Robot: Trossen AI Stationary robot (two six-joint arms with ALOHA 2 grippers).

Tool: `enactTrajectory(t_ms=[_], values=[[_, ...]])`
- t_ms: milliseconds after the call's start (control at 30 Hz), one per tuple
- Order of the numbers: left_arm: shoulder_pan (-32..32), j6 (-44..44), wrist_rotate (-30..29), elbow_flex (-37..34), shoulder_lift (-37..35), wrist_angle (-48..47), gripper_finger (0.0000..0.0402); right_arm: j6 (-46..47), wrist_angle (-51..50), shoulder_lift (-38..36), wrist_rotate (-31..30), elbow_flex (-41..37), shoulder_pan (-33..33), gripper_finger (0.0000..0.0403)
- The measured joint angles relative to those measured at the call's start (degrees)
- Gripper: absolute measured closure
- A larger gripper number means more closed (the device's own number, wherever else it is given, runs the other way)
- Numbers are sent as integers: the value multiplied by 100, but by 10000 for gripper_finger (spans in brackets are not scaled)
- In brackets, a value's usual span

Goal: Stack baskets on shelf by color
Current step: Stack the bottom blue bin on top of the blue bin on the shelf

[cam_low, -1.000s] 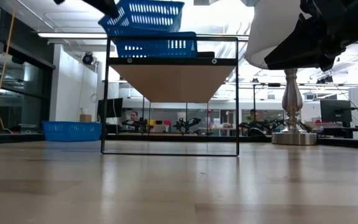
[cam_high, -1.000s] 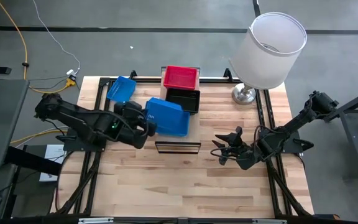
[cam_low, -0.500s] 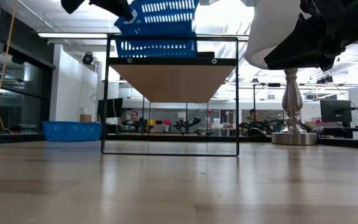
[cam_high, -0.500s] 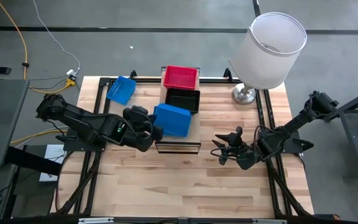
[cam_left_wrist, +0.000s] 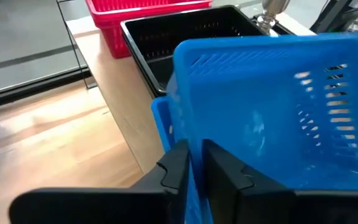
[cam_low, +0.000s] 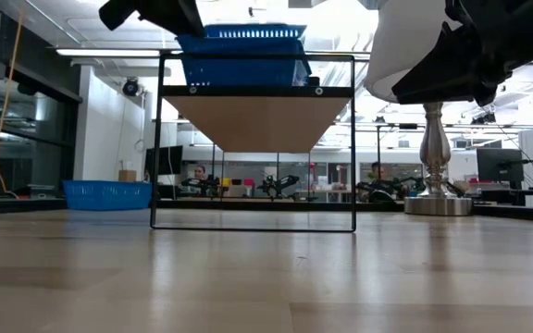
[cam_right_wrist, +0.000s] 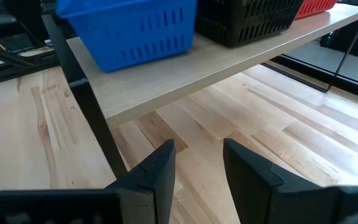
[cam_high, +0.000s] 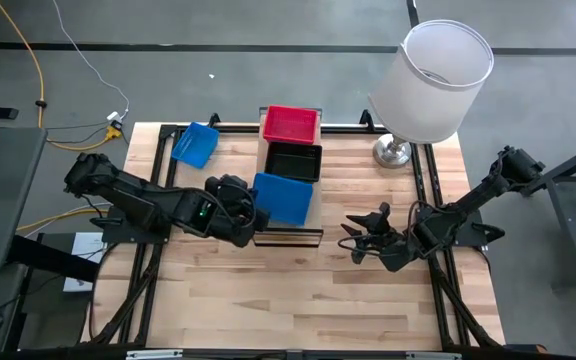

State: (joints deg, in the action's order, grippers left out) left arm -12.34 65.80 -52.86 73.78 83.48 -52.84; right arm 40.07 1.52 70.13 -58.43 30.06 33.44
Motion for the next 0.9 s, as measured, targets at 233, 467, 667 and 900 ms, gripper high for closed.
enactTrajectory(t_ms=[233,467,667,900], values=[[-7,-189,62,0,-37,26,348,15,2,0,14,0,-9,281],[-9,-404,129,56,-34,35,320,17,2,0,17,0,-9,281],[-9,-712,127,334,-34,38,292,17,2,0,32,0,-9,281],[-7,-945,294,612,-34,31,274,17,0,0,34,0,-9,281]])
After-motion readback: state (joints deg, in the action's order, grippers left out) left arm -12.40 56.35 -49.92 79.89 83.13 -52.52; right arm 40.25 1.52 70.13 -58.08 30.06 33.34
